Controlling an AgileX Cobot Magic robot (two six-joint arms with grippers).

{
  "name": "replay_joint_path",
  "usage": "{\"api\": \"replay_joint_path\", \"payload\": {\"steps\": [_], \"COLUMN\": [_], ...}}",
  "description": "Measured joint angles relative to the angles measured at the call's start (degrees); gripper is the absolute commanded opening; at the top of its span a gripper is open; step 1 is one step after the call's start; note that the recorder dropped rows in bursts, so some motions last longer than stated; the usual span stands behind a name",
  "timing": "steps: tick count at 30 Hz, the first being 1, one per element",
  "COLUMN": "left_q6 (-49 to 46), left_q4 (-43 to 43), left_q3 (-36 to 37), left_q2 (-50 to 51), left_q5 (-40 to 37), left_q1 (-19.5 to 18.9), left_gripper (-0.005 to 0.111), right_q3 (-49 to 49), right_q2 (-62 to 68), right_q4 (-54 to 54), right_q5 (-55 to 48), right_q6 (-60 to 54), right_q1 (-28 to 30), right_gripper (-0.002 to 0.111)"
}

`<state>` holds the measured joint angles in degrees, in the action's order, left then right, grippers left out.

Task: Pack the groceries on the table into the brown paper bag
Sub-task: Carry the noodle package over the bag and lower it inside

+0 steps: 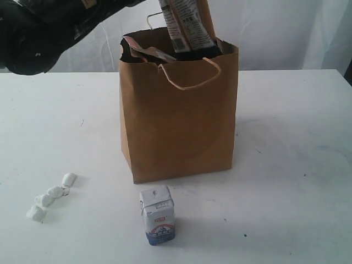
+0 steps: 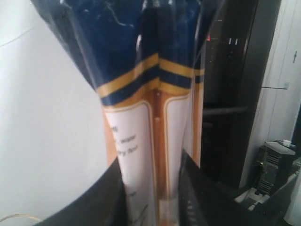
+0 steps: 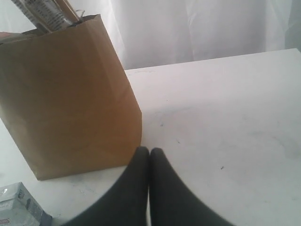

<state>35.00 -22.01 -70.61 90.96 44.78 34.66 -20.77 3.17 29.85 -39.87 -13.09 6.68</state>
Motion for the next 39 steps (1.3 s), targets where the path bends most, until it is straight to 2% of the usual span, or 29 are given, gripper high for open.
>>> {"api": "replay_joint_path", "payload": {"steps": [6, 8, 11, 16, 19, 28, 39], "left_q6": [4.35, 4.74, 4.97, 4.96, 5.24, 9.40, 9.05], "left_q4": [-5.85, -6.44, -7.86, -11.33, -11.55, -11.32, -12.30], "left_q3": [0.00, 0.00, 0.00, -0.13, -0.17, -0.40, -0.53], "left_q2": [1.16, 1.83, 2.80, 4.34, 4.61, 4.61, 4.61], "left_q5": [1.17, 1.83, 2.60, 2.76, 3.86, 4.61, 5.43], "left_q1": [0.00, 0.00, 0.00, 0.00, 0.00, 0.00, 0.00], "left_gripper": [0.000, 0.005, 0.022, 0.058, 0.067, 0.069, 0.069], "right_q3": [0.00, 0.00, 0.00, 0.00, 0.00, 0.00, 0.00], "right_q2": [0.00, 0.00, 0.00, 0.00, 0.00, 0.00, 0.00], "right_q4": [0.00, 0.00, 0.00, 0.00, 0.00, 0.00, 0.00], "right_q5": [0.00, 0.00, 0.00, -0.11, -0.22, -0.22, -0.22], "right_q6": [0.00, 0.00, 0.00, 0.00, 0.00, 0.00, 0.00], "right_q1": [0.00, 0.00, 0.00, 0.00, 0.00, 0.00, 0.00], "right_gripper": [0.000, 0.000, 0.000, 0.000, 0.000, 0.000, 0.000]}}
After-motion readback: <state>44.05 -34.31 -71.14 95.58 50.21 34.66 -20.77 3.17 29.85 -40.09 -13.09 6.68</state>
